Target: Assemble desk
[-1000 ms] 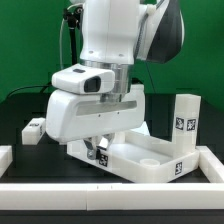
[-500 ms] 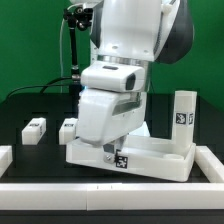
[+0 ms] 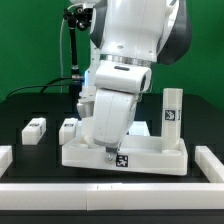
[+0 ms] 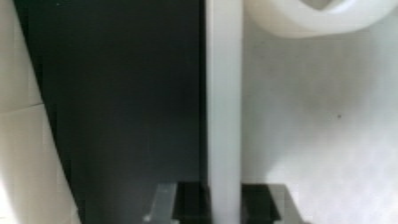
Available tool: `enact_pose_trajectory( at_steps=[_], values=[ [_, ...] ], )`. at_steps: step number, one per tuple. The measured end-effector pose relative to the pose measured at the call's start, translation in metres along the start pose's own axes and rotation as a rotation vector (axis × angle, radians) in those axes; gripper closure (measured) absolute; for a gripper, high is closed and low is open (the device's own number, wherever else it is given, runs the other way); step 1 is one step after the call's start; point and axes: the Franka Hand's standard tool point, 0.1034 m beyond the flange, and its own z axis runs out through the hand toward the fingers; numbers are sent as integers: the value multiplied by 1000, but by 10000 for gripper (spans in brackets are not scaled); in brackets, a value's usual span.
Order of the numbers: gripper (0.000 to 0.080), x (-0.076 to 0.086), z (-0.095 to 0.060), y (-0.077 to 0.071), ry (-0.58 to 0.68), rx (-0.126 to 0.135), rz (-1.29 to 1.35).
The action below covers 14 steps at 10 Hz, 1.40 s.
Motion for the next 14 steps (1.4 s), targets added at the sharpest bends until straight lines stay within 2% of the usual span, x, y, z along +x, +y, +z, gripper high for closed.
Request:
enact_pose_trajectory(
  at_steps=[1,3,6,8,10,14],
  values=[
    [739,-1,-1,8,1,-9,-17],
    [739,10,1,29,9,-35,-26],
    [739,18,0,44,12,-51,-22],
    [739,24,2,47,14,-51,-23],
    [739,29,3,49,10,-35,-38],
    [739,46,-1,51,7,-42,-82]
  ],
)
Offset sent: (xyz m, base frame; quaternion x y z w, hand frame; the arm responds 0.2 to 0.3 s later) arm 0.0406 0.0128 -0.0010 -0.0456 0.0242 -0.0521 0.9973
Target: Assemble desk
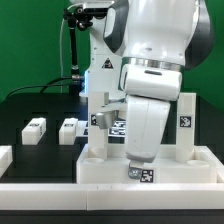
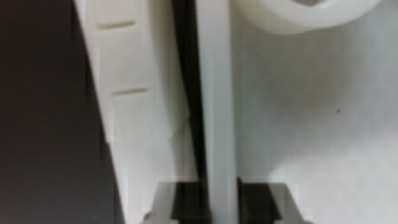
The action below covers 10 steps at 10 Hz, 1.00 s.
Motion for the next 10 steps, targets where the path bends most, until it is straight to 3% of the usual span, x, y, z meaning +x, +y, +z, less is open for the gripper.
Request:
enact_pose_trajectory(
  at_steps=[4,5,6,8,9,10],
  values=[
    [739,0,-1,2,-6,2,-10],
    [659,-1,0,2,-7,3,-9],
    [659,-1,0,2,-7,3,-8],
    [340,-2,0,2,-7,4,-7],
    [219,-3,0,2,-8,4,-6],
    [219,-3,0,2,-8,4,-5]
  ],
)
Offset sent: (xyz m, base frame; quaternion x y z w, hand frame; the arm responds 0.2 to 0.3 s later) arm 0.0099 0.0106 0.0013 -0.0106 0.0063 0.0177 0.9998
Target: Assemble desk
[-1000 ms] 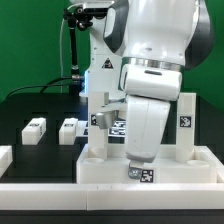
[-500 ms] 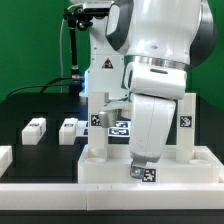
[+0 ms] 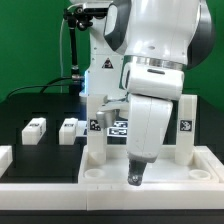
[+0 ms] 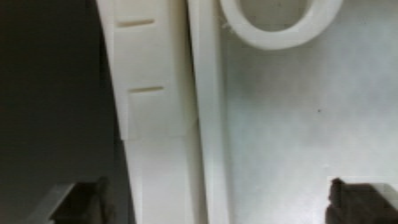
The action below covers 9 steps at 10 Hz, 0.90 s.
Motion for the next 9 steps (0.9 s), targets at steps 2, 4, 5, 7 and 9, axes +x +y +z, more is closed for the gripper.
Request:
enact_pose_trajectory(
  at_steps=[2,4,5,7,9],
  values=[
    [154,-1,0,0,0,0,1],
    [151,-2,0,0,0,0,2],
    [151,-2,0,0,-1,0,3],
    [151,-3,0,0,-1,1,4],
    [151,-5,-1,2,-4,1,6]
  ],
)
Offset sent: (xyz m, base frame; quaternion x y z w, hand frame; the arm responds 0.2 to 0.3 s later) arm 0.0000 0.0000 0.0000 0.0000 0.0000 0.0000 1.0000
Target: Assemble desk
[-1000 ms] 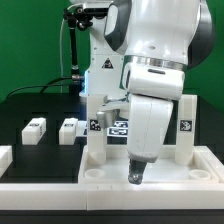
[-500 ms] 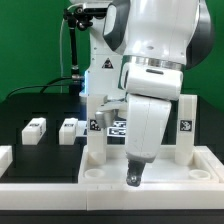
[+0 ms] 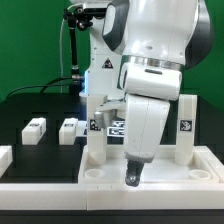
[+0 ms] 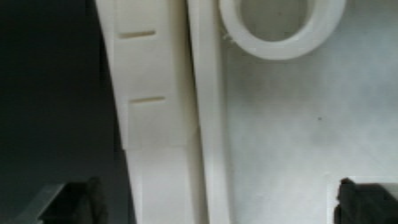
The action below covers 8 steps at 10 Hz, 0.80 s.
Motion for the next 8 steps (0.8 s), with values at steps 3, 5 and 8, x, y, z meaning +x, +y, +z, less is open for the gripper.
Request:
enact_pose_trajectory(
  at_steps=[3,5,8],
  values=[
    [151,-30,-59,18,-31,41,55],
    [151,-49,-75,26,-34,24,91],
    [151,-53,-74,27,-36,16,303]
  ],
)
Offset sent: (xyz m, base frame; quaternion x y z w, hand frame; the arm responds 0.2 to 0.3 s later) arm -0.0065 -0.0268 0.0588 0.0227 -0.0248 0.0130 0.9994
